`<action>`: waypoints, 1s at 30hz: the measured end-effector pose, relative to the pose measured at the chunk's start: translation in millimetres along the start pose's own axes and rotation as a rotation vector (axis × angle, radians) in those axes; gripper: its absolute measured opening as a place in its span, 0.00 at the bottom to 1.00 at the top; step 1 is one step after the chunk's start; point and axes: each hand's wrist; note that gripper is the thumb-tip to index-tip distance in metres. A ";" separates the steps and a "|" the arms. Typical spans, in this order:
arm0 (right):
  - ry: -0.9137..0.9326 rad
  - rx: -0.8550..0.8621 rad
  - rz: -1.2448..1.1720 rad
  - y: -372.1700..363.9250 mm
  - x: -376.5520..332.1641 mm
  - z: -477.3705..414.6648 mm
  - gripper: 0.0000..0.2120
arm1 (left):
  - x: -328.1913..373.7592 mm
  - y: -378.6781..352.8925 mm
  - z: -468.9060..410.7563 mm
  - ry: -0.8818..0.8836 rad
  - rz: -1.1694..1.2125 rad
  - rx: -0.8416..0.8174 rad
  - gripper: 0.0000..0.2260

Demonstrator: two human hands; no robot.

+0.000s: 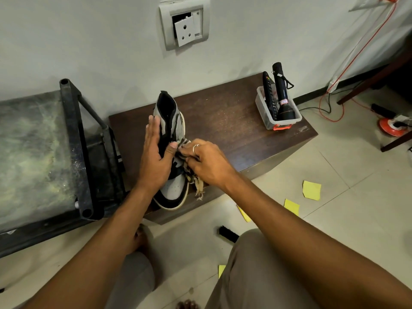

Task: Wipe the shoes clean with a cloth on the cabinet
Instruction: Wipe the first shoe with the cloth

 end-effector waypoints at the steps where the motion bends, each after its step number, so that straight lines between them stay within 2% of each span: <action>1: -0.011 -0.041 -0.010 6.9 1.4 -1.3 0.16 | 0.9 0.1 -0.1 0.003 -0.001 0.001 0.32; 3: -0.043 -0.012 -0.067 17.4 1.3 -8.4 0.15 | 0.8 0.9 -0.2 0.001 0.005 0.000 0.33; 6: -0.074 0.230 -0.115 11.4 0.3 -25.3 0.16 | -1.5 0.4 -1.9 0.015 0.036 -0.008 0.32; 8: -0.077 0.253 -0.123 -7.4 -6.8 -33.0 0.17 | -1.7 -0.1 -1.6 0.018 0.052 0.003 0.31; 11: -0.058 0.204 0.012 -24.4 -2.8 -33.4 0.19 | -2.6 -2.0 -1.9 0.009 0.058 0.009 0.31; 14: 0.033 0.035 0.213 -18.5 10.1 -20.8 0.19 | -4.6 -2.2 -2.2 0.008 0.061 0.008 0.31; 16: 0.074 -0.080 0.246 -3.5 15.4 -17.3 0.18 | -5.0 -2.2 -2.1 0.007 0.060 0.009 0.31; 18: 0.013 -0.144 0.118 12.5 14.0 -21.7 0.17 | -5.1 -2.1 -2.1 0.010 0.059 0.010 0.30; 19: -0.046 -0.121 0.018 18.0 11.8 -24.2 0.16 | -4.7 -2.0 -2.1 0.010 0.059 0.011 0.30; 22: -0.182 0.084 -0.168 12.6 4.6 -28.4 0.16 | -3.0 -2.6 -1.6 0.012 0.052 0.016 0.30; 25: -0.256 0.145 -0.260 -10.4 -4.4 -20.2 0.18 | -3.1 -2.4 -1.3 0.012 0.062 0.018 0.30; 27: -0.283 0.136 -0.285 -13.6 -4.8 -8.8 0.17 | -3.9 -2.4 -1.4 0.005 0.062 0.021 0.30; 30: -0.334 0.023 -0.358 -14.1 1.7 17.4 0.14 | -3.4 -3.4 -1.1 -0.003 0.051 0.030 0.30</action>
Point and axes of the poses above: each hand's wrist, its own z-axis away from the middle knuckle, its own y-axis out of the back of the hand, x = y × z, and after that the axes turned 3 degrees about z, right-handed
